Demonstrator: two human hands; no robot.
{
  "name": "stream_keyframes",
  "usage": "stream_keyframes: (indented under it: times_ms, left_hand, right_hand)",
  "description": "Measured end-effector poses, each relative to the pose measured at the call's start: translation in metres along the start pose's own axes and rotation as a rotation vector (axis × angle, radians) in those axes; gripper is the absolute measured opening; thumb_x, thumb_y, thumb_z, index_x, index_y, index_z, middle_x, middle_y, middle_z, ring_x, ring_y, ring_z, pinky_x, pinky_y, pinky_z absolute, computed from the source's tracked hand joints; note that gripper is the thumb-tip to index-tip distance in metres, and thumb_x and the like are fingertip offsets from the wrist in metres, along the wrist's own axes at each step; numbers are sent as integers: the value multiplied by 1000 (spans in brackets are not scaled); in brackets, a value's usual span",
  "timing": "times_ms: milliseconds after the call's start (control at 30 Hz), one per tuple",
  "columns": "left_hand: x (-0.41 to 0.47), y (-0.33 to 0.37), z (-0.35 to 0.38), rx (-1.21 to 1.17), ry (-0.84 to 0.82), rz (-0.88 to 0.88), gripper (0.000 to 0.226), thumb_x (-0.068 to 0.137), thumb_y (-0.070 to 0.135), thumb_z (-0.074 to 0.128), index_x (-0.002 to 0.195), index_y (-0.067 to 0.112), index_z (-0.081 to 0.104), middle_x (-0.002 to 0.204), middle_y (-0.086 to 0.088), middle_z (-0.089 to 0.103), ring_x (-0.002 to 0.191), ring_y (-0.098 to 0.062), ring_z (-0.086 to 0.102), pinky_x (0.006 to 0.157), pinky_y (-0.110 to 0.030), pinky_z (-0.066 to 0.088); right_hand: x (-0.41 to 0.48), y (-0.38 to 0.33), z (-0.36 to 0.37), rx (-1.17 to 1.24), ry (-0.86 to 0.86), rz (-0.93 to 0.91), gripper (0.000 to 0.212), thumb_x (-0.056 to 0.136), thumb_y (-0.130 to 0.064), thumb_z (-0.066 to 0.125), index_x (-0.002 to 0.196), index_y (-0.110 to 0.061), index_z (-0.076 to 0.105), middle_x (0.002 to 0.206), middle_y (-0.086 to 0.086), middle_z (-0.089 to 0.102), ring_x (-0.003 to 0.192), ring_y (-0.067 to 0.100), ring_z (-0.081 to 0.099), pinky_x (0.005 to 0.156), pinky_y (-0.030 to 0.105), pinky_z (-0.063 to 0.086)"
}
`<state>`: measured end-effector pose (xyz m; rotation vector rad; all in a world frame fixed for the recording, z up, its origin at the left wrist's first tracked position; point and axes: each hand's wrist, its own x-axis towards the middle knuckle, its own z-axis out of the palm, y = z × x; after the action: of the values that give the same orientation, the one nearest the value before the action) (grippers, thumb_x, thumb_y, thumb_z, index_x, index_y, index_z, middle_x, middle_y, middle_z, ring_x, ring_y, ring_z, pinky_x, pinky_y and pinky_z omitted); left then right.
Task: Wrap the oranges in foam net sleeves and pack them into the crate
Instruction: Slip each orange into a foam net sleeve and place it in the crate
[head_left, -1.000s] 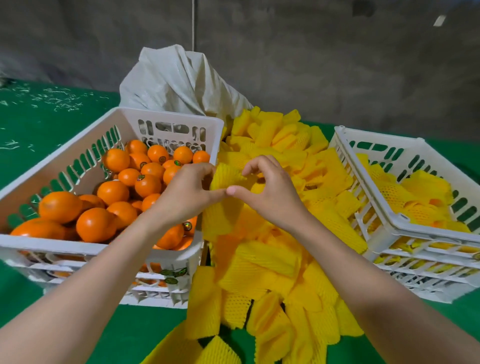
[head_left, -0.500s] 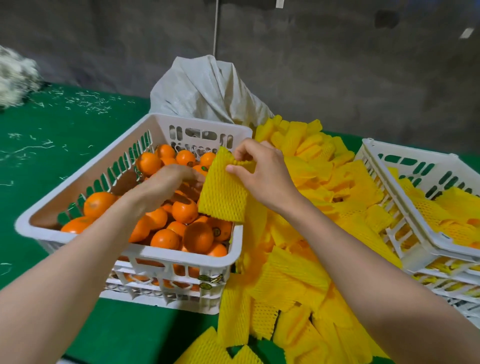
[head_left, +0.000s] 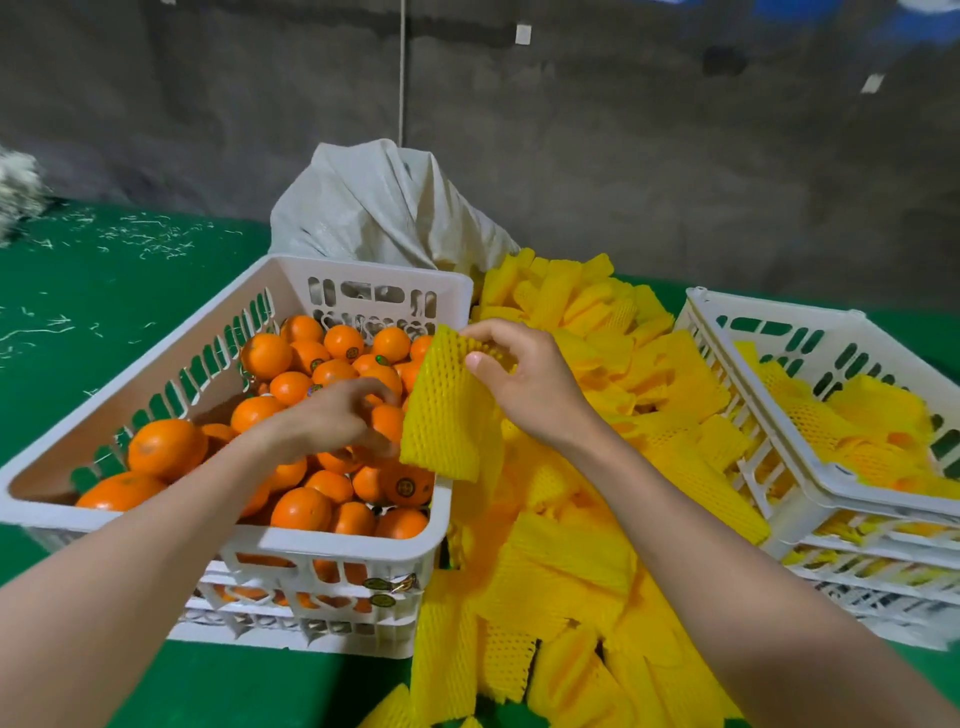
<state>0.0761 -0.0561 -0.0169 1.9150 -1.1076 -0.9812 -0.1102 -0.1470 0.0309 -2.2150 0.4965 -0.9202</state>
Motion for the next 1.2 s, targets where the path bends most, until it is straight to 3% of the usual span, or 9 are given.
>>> stream_keyframes:
  times_ms: [133,267,400,500,700,800,933,1067,1200]
  left_hand:
    - [-8,20,-5,-571,-1,180,61,69,3,70,123,28,58,135,-8,50,102,-32,66,81,-44,57]
    - [-18,45,20,-806,-123,266,63,72,1,58,128,29,54,133,-15,54,107,-35,60,87,-45,50]
    - [-24,66,52,-1028,-198,220,46,74,16,52,119,23,58,120,-13,59,100,-32,58,90,-47,41]
    - [-19,78,74,-1056,-80,177,33,82,25,55,115,24,58,111,-9,63,88,-26,63,78,-39,47]
    - [-16,95,122,-985,81,165,29,92,15,56,119,25,59,105,-12,65,86,-23,66,65,-31,56]
    - [-16,100,142,-1007,85,186,26,90,12,57,112,26,61,102,-11,65,86,-23,65,66,-32,57]
    - [-14,101,163,-1024,44,182,23,90,19,57,112,27,60,100,-7,65,88,-22,63,70,-36,52]
    - [-13,95,176,-949,-62,234,57,64,31,75,117,35,56,120,-7,61,106,-25,61,84,-41,51]
    - [-13,93,188,-794,43,392,70,61,25,76,123,39,49,125,-6,56,105,-20,64,77,-30,55]
  right_hand:
    - [-7,6,-14,399,-27,131,32,91,8,43,86,-18,60,83,-9,61,77,-3,58,75,14,46]
    - [-17,10,-19,546,-98,199,33,89,12,37,84,-14,58,78,-2,60,72,5,56,72,20,46]
    - [-28,12,-32,594,-142,269,33,86,15,32,77,-10,53,57,-11,56,53,-2,49,55,13,39]
    - [-37,14,-47,608,-166,311,32,86,15,30,77,-8,51,56,-7,53,49,-1,47,50,13,38]
    - [-55,18,-62,490,-248,336,28,86,16,32,81,-6,50,61,-3,49,49,-2,45,50,12,37]
    - [-59,25,-70,357,-154,343,37,85,19,34,73,-13,48,54,-6,47,46,-2,40,48,14,33]
    - [-66,46,-81,110,52,283,29,89,10,42,84,-15,54,68,11,44,62,17,38,61,31,31]
    - [-73,63,-89,76,195,303,18,91,8,43,100,2,58,62,-1,39,55,12,33,56,27,28]
    - [-81,64,-88,243,304,363,16,94,4,43,92,-9,53,79,5,53,74,19,48,67,35,39]
